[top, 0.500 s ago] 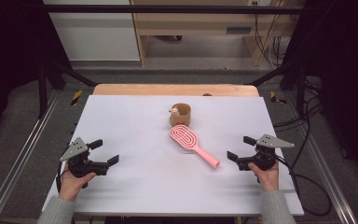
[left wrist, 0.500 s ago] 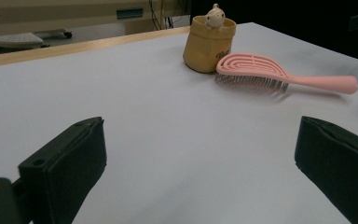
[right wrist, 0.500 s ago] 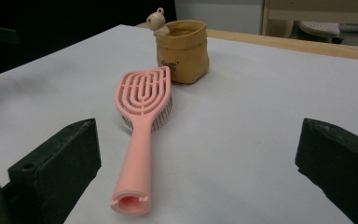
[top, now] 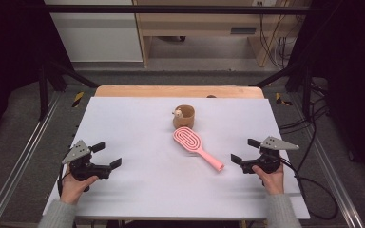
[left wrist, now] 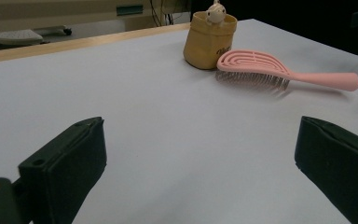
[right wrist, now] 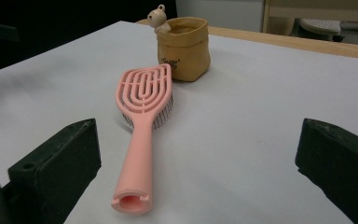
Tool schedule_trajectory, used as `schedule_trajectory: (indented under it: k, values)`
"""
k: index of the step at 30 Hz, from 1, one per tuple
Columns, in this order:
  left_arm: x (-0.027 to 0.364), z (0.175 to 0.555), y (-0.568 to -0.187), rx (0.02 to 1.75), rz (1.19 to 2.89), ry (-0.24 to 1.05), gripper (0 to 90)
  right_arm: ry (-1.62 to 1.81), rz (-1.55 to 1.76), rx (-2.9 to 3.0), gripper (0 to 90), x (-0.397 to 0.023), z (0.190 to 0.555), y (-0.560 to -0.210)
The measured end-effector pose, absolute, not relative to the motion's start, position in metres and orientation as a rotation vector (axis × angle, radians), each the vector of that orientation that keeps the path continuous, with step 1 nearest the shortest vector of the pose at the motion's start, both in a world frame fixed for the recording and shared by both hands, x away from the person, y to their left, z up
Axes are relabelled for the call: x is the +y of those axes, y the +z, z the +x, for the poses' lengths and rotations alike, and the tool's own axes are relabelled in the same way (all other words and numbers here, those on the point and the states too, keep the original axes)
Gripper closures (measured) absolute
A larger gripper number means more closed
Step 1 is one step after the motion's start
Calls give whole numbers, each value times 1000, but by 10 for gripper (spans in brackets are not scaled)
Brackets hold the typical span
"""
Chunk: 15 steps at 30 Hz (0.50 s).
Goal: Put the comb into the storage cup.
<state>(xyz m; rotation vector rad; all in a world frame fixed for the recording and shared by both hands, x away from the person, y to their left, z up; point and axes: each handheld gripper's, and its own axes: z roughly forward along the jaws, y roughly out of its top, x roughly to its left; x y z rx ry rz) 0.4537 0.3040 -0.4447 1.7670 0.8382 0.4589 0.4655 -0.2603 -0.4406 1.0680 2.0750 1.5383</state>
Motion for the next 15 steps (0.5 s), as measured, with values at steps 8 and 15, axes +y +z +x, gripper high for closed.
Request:
schedule_trajectory:
  k: [8,15]
  values:
    - [305,454,-445,844,1765,455,20,1522,1052,2090,5,-256,466,-437]
    - [304,454,-446,848,1768,458,20,1504,1050,2102,5,-252,466,-434]
